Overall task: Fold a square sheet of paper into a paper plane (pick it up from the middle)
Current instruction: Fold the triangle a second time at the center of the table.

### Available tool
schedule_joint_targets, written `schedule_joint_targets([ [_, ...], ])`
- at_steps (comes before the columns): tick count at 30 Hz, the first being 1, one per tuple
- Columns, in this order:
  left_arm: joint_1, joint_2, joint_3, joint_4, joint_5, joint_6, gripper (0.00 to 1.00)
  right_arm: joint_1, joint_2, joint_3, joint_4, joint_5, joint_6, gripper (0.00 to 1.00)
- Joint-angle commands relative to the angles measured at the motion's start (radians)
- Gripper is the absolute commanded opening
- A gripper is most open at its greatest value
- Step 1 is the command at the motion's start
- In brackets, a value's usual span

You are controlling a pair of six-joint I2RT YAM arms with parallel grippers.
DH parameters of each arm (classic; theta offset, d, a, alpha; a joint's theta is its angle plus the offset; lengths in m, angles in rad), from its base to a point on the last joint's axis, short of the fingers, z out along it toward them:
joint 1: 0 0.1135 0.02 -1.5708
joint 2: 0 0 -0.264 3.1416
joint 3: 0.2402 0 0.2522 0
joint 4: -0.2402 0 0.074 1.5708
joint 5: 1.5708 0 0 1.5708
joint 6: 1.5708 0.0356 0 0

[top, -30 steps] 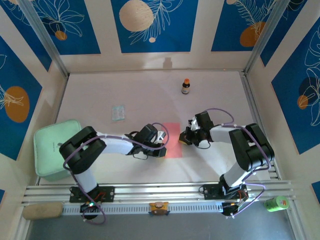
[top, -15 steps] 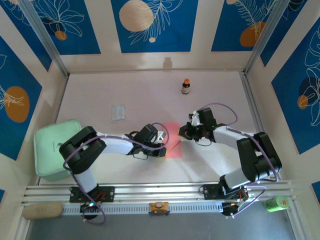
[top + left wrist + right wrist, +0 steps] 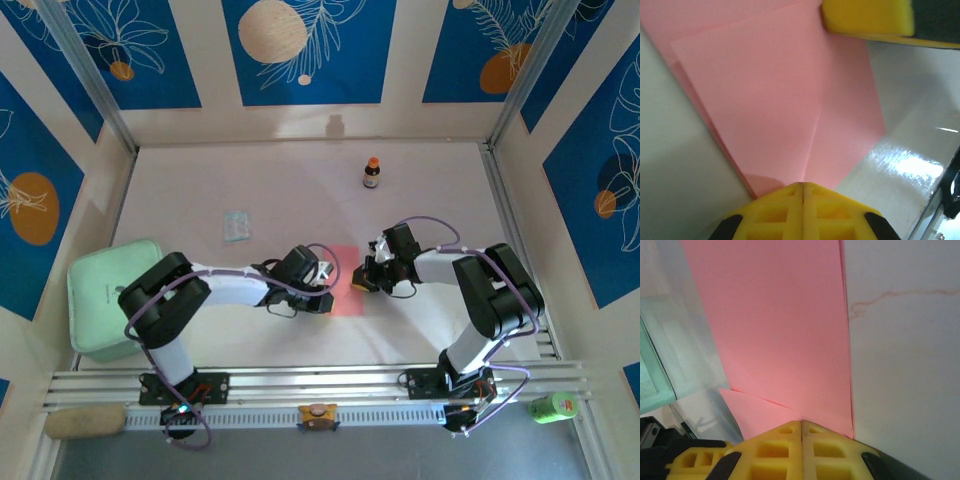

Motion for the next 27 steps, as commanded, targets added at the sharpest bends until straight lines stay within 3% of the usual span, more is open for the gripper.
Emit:
schedule_joint_targets([
  [1,-0.004,-0.027,0.061,-0.005,0.031,-0.006,0.06,-0.006,0.027,0.006,-0.044,0.047,-0.011,0.0],
  [5,-0.004,0.048,0.115,-0.004,0.053,-0.013,0.07,-0.006,0.033,0.007,-0.046,0.045,-0.011,0.0],
  [11,-0.006,0.105,0.066,0.036,0.052,-0.047,0.07,-0.006,0.03,0.005,-0.047,0.043,-0.013,0.0],
  [27,-0.007,-0.031,-0.095,0.013,0.064,-0.03,0.11,-0.012,0.027,0.003,-0.046,0.044,-0.014,0.0],
])
